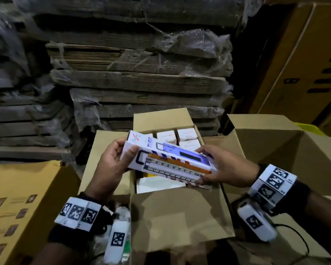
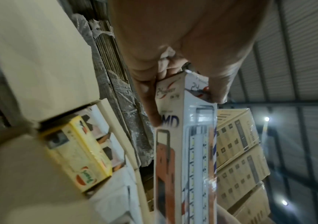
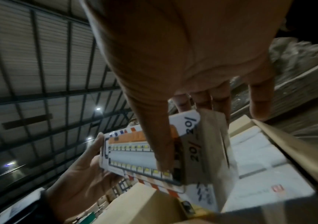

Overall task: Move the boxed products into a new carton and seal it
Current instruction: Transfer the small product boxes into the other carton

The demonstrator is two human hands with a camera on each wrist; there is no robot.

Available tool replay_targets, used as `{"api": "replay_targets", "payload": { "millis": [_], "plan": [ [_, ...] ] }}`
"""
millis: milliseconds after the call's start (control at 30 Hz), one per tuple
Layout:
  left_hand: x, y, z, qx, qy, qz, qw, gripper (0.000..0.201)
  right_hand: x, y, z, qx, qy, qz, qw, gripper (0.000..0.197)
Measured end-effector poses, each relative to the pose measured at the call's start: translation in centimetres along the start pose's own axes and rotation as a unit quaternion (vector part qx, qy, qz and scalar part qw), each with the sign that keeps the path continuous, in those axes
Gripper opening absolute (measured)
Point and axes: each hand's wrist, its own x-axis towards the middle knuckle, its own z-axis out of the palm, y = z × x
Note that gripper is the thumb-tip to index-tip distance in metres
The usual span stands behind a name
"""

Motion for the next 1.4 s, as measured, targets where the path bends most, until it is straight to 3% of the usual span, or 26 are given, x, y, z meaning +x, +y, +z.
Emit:
{"api": "replay_targets", "payload": {
  "millis": [100,267,400,500,567,867,1167,1400],
  "plan": [
    [1.3,-2.3,-1.5,0.087,-0.034,-0.011,0.996,0.045,0.9,1.1,0.7,-0.007,0.005,0.031,0.999,0.073],
    [3.1,-6.0,-3.2,0.247,-0.069,-0.016,0.966,0.072,2.1,1.0,1.0,-0.048,0.015,0.074,0.996,0.077],
    [3.8,-6.5,-2.9,0.352,-0.051,0.015,0.934,0.093,2.9,0.7,1.8,-0.082,0.020,0.088,0.993,0.081],
    [4.0,-6.7,-2.4,0.362,-0.069,0.028,0.929,0.084,3.1,0.2,2.1,-0.091,0.028,0.088,0.992,0.078],
    [4.0,-6.7,-2.1,0.407,-0.095,0.037,0.908,0.078,3.4,0.0,2.4,-0.089,0.033,0.079,0.992,0.076],
    [4.0,-6.1,0.4,0.534,-0.137,0.017,0.834,0.090,3.4,1.0,2.3,-0.054,0.042,0.047,0.997,0.076],
    [4.8,-5.4,2.4,0.540,-0.134,0.003,0.831,0.086,4.0,3.1,1.0,0.172,0.064,0.003,0.983,0.084],
    [4.8,-4.6,1.2,0.530,-0.127,-0.002,0.838,0.073,3.9,5.7,1.0,0.142,0.049,0.015,0.989,0.085]
  ]
}}
